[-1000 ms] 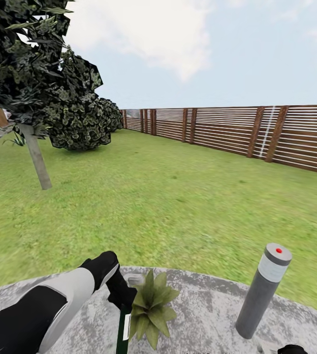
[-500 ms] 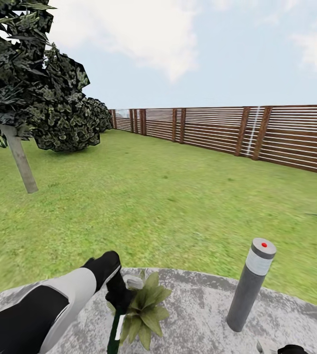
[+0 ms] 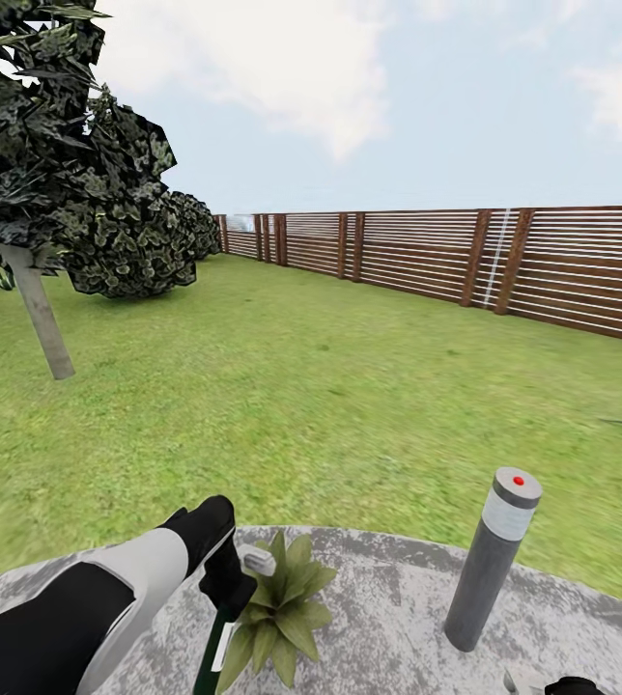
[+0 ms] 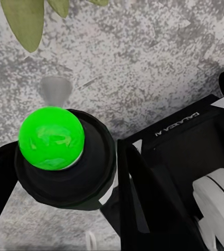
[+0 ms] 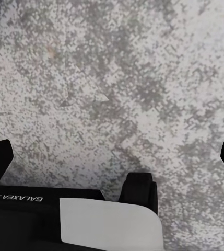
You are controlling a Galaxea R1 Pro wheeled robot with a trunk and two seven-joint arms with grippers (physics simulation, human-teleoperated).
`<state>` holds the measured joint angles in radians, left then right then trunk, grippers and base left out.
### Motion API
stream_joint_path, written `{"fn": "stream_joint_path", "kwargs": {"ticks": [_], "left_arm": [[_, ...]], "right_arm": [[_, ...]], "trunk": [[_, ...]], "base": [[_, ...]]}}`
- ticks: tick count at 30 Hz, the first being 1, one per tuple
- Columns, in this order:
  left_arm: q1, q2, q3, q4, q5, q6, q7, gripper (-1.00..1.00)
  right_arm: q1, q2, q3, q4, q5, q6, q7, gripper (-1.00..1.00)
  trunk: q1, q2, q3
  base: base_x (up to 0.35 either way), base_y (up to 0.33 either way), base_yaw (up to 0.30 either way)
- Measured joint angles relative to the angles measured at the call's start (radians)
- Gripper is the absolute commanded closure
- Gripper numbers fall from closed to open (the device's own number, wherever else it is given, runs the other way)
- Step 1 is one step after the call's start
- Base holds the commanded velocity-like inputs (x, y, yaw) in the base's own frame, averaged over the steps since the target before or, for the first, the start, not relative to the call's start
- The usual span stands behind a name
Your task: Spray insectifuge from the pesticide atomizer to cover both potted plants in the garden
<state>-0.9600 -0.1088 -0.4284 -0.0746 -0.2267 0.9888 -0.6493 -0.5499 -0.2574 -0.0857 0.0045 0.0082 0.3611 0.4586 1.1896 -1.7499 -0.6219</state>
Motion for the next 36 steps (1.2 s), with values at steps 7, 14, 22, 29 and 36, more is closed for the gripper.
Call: {"fn": "stream_joint_path", "kwargs": {"ticks": [7, 14, 22, 29, 36], "left_arm": [[0.0, -0.002, 0.002, -0.002, 0.001, 0.0, -0.001, 1.0], [-0.001, -0.002, 0.003, -0.004, 0.001, 0.0, -0.001, 1.0], [-0.001, -0.003, 0.003, -0.004, 0.001, 0.0, -0.001, 1.0], [-0.001, -0.003, 0.003, -0.004, 0.001, 0.0, -0.001, 1.0], [-0.001, -0.003, 0.003, -0.004, 0.001, 0.0, -0.001, 1.0]], "right_arm": [[0.0, 0.0, 0.0, 0.0, 0.0, 0.0, 0.0, -1.0], [0.0, 0.0, 0.0, 0.0, 0.001, 0.0, 0.0, -1.0], [0.0, 0.0, 0.0, 0.0, 0.002, 0.0, 0.0, -1.0], [0.0, 0.0, 0.0, 0.001, 0.002, 0.0, 0.0, -1.0], [0.0, 0.0, 0.0, 0.0, 0.002, 0.0, -0.001, -1.0]], "trunk": [[0.0, 0.0, 0.0], [0.0, 0.0, 0.0], [0.012, -0.021, -0.009], [0.031, -0.056, -0.025], [0.046, -0.084, -0.038]], "base": [[0.0, 0.0, 0.0], [0.0, 0.0, 0.0], [0.0, 0.0, 0.0], [0.0, 0.0, 0.0], [0.0, 0.0, 0.0]]}}
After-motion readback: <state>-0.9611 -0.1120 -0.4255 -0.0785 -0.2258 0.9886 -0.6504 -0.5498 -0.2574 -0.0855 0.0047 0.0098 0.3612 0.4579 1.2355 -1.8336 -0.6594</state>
